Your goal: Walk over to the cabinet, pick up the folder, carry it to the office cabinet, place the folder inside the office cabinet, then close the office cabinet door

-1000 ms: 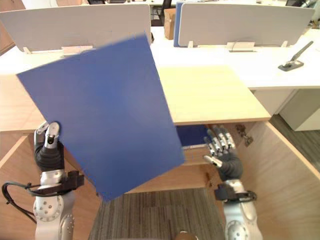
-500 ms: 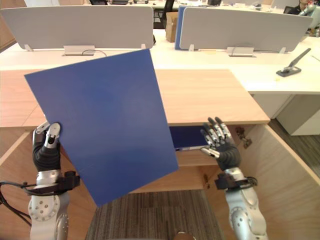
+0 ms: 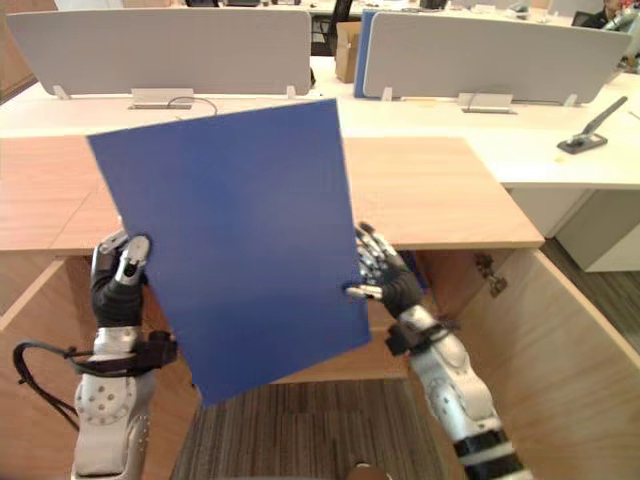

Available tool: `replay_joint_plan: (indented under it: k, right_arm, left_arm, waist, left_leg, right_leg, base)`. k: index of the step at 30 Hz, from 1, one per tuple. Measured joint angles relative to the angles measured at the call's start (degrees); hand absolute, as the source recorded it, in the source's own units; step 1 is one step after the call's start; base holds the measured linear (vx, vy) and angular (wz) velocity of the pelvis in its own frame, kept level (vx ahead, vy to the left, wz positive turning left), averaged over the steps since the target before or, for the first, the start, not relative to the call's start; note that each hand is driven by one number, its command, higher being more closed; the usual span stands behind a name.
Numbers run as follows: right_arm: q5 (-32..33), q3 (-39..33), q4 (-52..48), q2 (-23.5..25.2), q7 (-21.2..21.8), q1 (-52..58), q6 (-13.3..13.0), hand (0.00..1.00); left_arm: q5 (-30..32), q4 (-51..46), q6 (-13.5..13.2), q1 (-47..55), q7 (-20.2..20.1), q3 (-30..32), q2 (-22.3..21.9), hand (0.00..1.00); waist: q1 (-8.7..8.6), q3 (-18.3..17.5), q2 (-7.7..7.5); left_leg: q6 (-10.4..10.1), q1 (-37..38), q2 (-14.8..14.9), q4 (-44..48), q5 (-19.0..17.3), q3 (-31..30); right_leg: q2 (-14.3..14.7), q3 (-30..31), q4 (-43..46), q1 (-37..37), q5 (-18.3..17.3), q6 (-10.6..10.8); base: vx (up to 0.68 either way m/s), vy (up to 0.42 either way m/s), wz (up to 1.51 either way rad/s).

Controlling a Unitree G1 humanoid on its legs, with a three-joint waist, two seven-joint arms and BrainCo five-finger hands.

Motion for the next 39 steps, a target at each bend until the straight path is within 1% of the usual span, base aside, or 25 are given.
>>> replay_joint_plan:
  k: [1,3,6,10,12,13,14,16,19,22,23,26,29,31,32,33,34,35,36,37,38,39]
  right_arm:
    - [0.88,0.71,-0.31,-0.68,0.25,-0.71,0.07,0.0]
    - [3.39,3.73,-2.45,-4.2,1.09,-3.05,0.19,0.0]
    - [6.94,4.99,-4.01,-8.47,1.77,-4.57,0.45,0.0]
    - [9.66,7.3,-4.66,-12.55,1.77,-6.55,0.56,0.0]
    - [10.24,9.11,-4.71,-15.85,1.74,-8.84,0.57,0.0]
    - [10.5,9.44,-4.76,-16.64,1.74,-9.51,0.6,1.0]
    - [12.1,10.72,-4.78,-18.39,1.74,-11.23,0.59,1.0]
    - [12.8,12.0,-4.84,-20.47,1.74,-13.41,0.66,1.0]
    - [17.06,15.96,-4.87,-23.77,1.66,-17.67,0.88,1.0]
    - [18.96,17.96,-4.87,-25.0,1.61,-19.16,1.17,1.0]
    - [19.08,18.14,-4.87,-25.35,1.51,-19.36,1.38,1.0]
    - [19.28,19.4,-4.86,-25.89,1.07,-21.24,1.82,1.0]
    - [18.83,19.96,-4.85,-25.92,0.99,-22.09,1.84,1.0]
    - [18.59,20.34,-4.83,-25.89,0.99,-22.08,2.03,1.0]
    - [18.51,20.51,-4.62,-25.88,0.98,-22.08,2.45,1.0]
    - [18.25,20.65,-4.3,-25.9,0.98,-22.08,2.82,1.0]
    - [18.16,20.89,-4.2,-25.93,0.98,-22.07,2.9,1.0]
    - [17.94,21.77,-3.94,-26.06,0.98,-21.88,2.93,1.0]
    - [16.54,22.04,-3.54,-26.1,0.98,-20.8,3.11,1.0]
    - [15.45,22.03,-3.33,-26.12,0.98,-20.16,3.25,1.0]
    - [13.17,22.03,-3.3,-26.47,0.98,-18.7,3.74,1.0]
    - [11.91,22.02,-3.3,-26.79,0.98,-17.94,4.08,1.0]
  left_arm:
    - [0.86,0.0,0.0,-0.08,-0.05,-0.47,0.23,1.0]
    - [3.14,-0.01,-0.01,-0.07,-0.13,-1.99,1.8,1.0]
    - [4.34,-0.06,-0.04,-0.11,-0.14,-2.11,2.95,1.0]
    - [4.33,-0.24,-0.05,-0.1,0.05,-2.0,4.16,1.0]
    - [4.29,-0.27,-0.05,-0.06,0.58,-1.89,5.0,1.0]
    - [4.23,-0.27,-0.06,-0.05,0.7,-1.88,5.2,1.0]
    - [4.01,-0.3,-0.07,0.0,1.15,-1.86,5.43,1.0]
    - [4.0,-0.3,-0.13,0.14,1.24,-1.93,6.04,1.0]
    - [2.59,-0.3,-0.2,0.71,1.32,-1.92,7.64,1.0]
    - [2.09,-0.3,-0.34,0.93,1.44,-1.92,8.65,1.0]
    - [1.96,-0.3,-0.54,1.0,1.43,-2.11,8.97,0.0]
    - [1.73,-0.3,-0.94,1.66,1.42,-2.92,9.8,0.0]
    - [-0.44,-0.21,-1.01,2.5,0.87,-3.83,10.45,0.0]
    - [-2.83,1.09,-1.09,2.54,-0.33,-4.13,10.82,0.0]
    - [-5.61,2.45,-1.19,2.69,-1.54,-4.86,11.21,0.0]
    - [-10.0,3.91,-1.24,2.73,-3.52,-5.94,11.75,0.0]
    - [-12.04,4.72,-1.28,2.78,-4.43,-6.38,12.09,0.0]
    - [-16.5,7.33,-1.94,2.87,-6.77,-7.45,13.25,0.0]
    - [-21.53,10.85,-2.16,2.94,-9.94,-8.94,15.0,0.0]
    - [-25.23,12.99,-1.95,3.04,-12.01,-9.92,15.81,0.0]
    - [-30.25,17.72,-1.44,3.2,-15.31,-12.07,17.12,0.0]
    - [-32.39,20.2,-0.93,3.21,-16.94,-13.0,17.59,0.0]
  waist:
    - [0.11,0.0,0.0]
    - [0.47,-0.01,-0.03]
    - [0.83,-0.01,-0.1]
    - [0.95,-0.05,-0.22]
    - [0.98,-0.05,-0.25]
    - [1.0,-0.05,-0.25]
    - [1.01,-0.06,-0.24]
    - [1.09,-0.06,-0.24]
    - [1.36,-0.08,-0.23]
    - [1.92,-0.11,-0.28]
    - [2.36,-0.11,-0.28]
    - [2.66,-0.12,-0.26]
    - [2.68,-0.16,-0.22]
    - [2.69,-0.17,-0.2]
    - [2.67,-0.18,-0.19]
    - [2.66,-0.24,-0.16]
    - [2.65,-0.26,-0.16]
    - [2.6,-0.35,-0.13]
    - [2.62,-0.6,-0.07]
    - [2.61,-0.74,-0.01]
    - [2.54,-1.03,0.12]
    - [2.52,-1.09,0.15]
  left_leg:
    - [0.01,-0.01,0.0,0.01,0.0,0.0]
    - [0.02,-0.02,-0.01,0.02,0.01,0.01]
    - [0.03,-0.12,-0.04,0.02,0.02,0.07]
    - [0.03,-0.21,-0.1,0.02,0.01,0.26]
    - [0.04,-0.23,-0.09,0.01,0.01,0.39]
    - [0.04,-0.26,-0.08,0.02,0.01,0.43]
    - [0.04,-0.34,-0.05,0.02,0.01,0.54]
    - [0.05,-0.68,0.0,0.1,0.02,0.63]
    - [0.07,-1.04,-0.03,0.2,0.03,0.77]
    - [0.07,-1.06,-0.04,0.2,0.02,0.78]
    - [0.07,-1.08,-0.04,0.2,0.02,0.78]
    - [0.07,-1.18,-0.03,0.27,0.02,0.78]
    - [0.08,-1.75,0.0,0.6,0.01,0.77]
    - [0.12,-2.22,-0.06,0.88,0.0,0.79]
    - [0.12,-2.2,-0.07,0.95,0.0,0.82]
    - [0.13,-2.19,-0.09,1.0,-0.01,0.83]
    - [0.13,-2.19,-0.1,1.02,0.0,0.85]
    - [0.14,-2.19,-0.1,1.08,0.0,0.88]
    - [0.16,-2.2,-0.08,1.09,0.01,0.87]
    - [0.16,-2.21,-0.08,1.08,0.01,0.89]
    - [0.16,-2.25,-0.09,1.07,0.01,0.95]
    - [0.16,-2.25,-0.1,1.06,0.01,1.01]
  right_leg:
    - [0.0,0.0,-0.05,0.02,0.06,0.0]
    - [0.03,0.01,-0.37,0.14,0.31,0.02]
    - [0.11,0.03,-1.14,0.37,0.88,0.11]
    - [0.18,0.11,-1.89,0.5,1.42,0.09]
    - [0.25,0.19,-2.14,0.5,1.63,0.1]
    - [0.29,0.21,-2.26,0.5,1.71,0.12]
    - [0.4,0.28,-2.58,0.5,1.96,0.13]
    - [0.56,0.35,-3.26,0.47,2.42,0.16]
    - [0.63,0.49,-4.05,0.45,3.09,0.14]
    - [0.62,0.53,-4.1,0.45,3.16,0.13]
    - [0.62,0.53,-4.14,0.45,3.18,0.11]
    - [0.63,0.55,-4.27,0.45,3.27,0.09]
    - [0.72,0.56,-5.23,0.47,4.02,0.18]
    - [0.7,0.56,-5.89,0.39,4.62,0.17]
    - [0.67,0.57,-5.93,0.45,4.75,0.16]
    - [0.65,0.58,-5.94,0.48,4.84,0.1]
    - [0.65,0.6,-5.95,0.47,4.87,0.1]
    - [0.65,0.65,-5.97,0.47,4.9,0.1]
    - [0.68,0.66,-5.97,0.46,4.9,0.1]
    - [0.68,0.68,-5.98,0.43,4.91,0.1]
    - [0.69,0.8,-5.99,0.35,4.95,0.11]
    - [0.7,0.87,-6.0,0.31,4.97,0.13]
  base:
    - [0.0,0.0,0.0]
    - [0.0,0.0,0.0]
    - [0.0,0.0,0.0]
    - [0.0,0.004,-0.01]
    - [-0.01,0.014,-0.03]
    - [-0.01,0.011,-0.03]
    - [-0.01,0.008,-0.03]
    - [-0.01,0.005,-0.02]
    - [0.0,0.0,0.0]
    - [0.0,0.0,0.0]
    - [0.0,0.0,0.0]
    - [0.0,0.0,0.0]
    - [0.0,0.0,0.0]
    - [0.0,0.0,0.0]
    - [0.0,0.0,0.0]
    - [0.0,0.0,0.0]
    - [0.0,0.0,0.0]
    - [0.0,0.0,0.0]
    - [0.0,0.0,0.0]
    - [0.0,0.0,0.0]
    - [0.0,0.0,0.0]
    - [0.0,0.006,-0.06]
